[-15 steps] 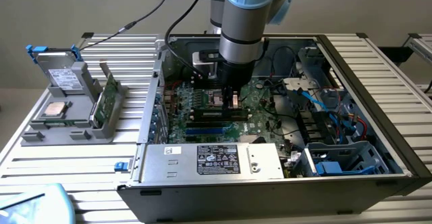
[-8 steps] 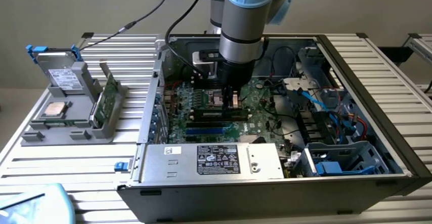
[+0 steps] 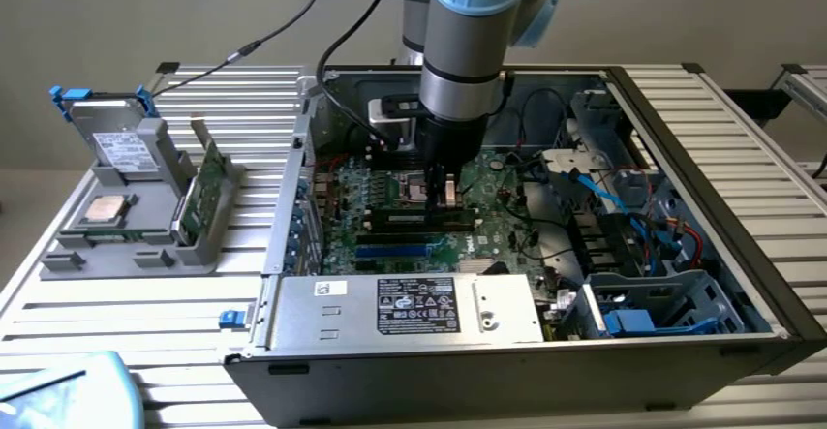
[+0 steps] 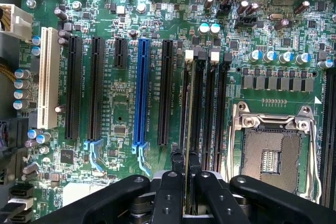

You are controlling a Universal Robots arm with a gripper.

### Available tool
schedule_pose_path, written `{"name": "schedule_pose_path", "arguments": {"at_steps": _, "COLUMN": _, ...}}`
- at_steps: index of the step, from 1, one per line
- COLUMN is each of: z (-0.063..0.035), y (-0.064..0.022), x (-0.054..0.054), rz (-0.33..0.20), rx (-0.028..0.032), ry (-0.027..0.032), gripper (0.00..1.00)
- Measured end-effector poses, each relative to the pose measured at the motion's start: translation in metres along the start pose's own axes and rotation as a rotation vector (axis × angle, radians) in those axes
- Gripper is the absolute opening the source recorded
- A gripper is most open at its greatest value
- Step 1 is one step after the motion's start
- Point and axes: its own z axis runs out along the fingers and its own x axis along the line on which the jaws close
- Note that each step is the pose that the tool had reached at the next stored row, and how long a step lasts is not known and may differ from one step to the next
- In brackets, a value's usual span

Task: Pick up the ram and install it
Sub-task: 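Insert the ram into the slot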

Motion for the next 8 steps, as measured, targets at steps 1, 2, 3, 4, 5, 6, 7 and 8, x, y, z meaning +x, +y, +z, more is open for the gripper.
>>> {"name": "schedule_pose_path", "arguments": {"at_steps": 1, "z": 0.0002, "y": 0.0, "x": 0.0, "rz": 0.0, "rx": 0.0, "ry": 0.0, "gripper": 0.14}}
{"name": "schedule_pose_path", "arguments": {"at_steps": 2, "z": 0.0003, "y": 0.0, "x": 0.0, "rz": 0.0, "rx": 0.0, "ry": 0.0001, "gripper": 0.14}}
{"name": "schedule_pose_path", "arguments": {"at_steps": 3, "z": 0.0006, "y": 0.0, "x": 0.0, "rz": 0.0, "rx": 0.0001, "ry": 0.0, "gripper": 0.14}}
{"name": "schedule_pose_path", "arguments": {"at_steps": 4, "z": 0.0008, "y": -0.0001, "x": 0.0, "rz": 0.0, "rx": 0.0001, "ry": 0.0, "gripper": 0.14}}
{"name": "schedule_pose_path", "arguments": {"at_steps": 5, "z": 0.001, "y": -0.0001, "x": 0.0, "rz": 0.0, "rx": 0.0001, "ry": 0.0, "gripper": 0.14}}
{"name": "schedule_pose_path", "arguments": {"at_steps": 6, "z": 0.001, "y": -0.0001, "x": 0.0, "rz": 0.0, "rx": 0.0001, "ry": 0.0002, "gripper": 0.14}}
{"name": "schedule_pose_path", "arguments": {"at_steps": 7, "z": 0.0011, "y": -0.0001, "x": 0.0, "rz": 0.0, "rx": 0.0, "ry": 0.0002, "gripper": 0.14}}
{"name": "schedule_pose_path", "arguments": {"at_steps": 8, "z": 0.0011, "y": -0.0001, "x": 0.0, "rz": 0.0, "rx": 0.0001, "ry": 0.0002, "gripper": 0.14}}
